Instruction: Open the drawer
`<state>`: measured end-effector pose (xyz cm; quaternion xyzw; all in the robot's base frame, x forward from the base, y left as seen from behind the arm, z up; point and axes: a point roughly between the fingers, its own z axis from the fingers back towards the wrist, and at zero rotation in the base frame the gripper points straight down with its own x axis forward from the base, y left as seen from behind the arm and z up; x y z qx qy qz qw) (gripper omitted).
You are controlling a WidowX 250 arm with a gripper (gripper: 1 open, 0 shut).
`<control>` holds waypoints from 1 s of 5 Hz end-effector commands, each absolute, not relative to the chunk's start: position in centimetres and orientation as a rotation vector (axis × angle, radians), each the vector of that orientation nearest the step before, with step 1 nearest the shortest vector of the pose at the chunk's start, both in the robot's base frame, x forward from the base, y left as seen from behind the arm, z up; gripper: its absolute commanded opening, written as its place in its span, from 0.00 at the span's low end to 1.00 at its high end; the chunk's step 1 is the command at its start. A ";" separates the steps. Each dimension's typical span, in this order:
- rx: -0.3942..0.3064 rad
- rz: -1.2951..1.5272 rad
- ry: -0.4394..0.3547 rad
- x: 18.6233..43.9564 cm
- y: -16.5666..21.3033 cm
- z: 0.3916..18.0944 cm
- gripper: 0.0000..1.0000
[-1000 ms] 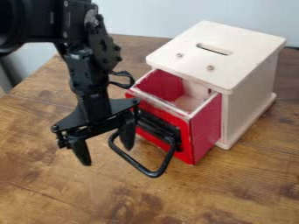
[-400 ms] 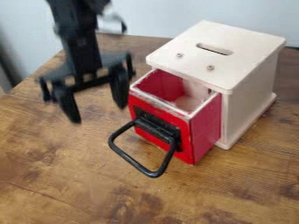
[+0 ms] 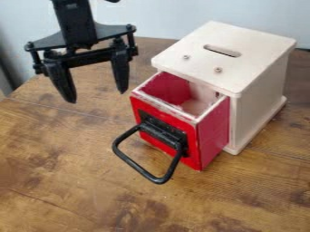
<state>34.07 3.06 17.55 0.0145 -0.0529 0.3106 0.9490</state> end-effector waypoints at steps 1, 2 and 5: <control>0.027 0.633 -0.149 34.3 3.3 18.5 1.00; 0.021 0.635 -0.151 34.8 3.3 17.9 1.00; 0.000 0.494 -0.171 33.8 2.6 18.4 1.00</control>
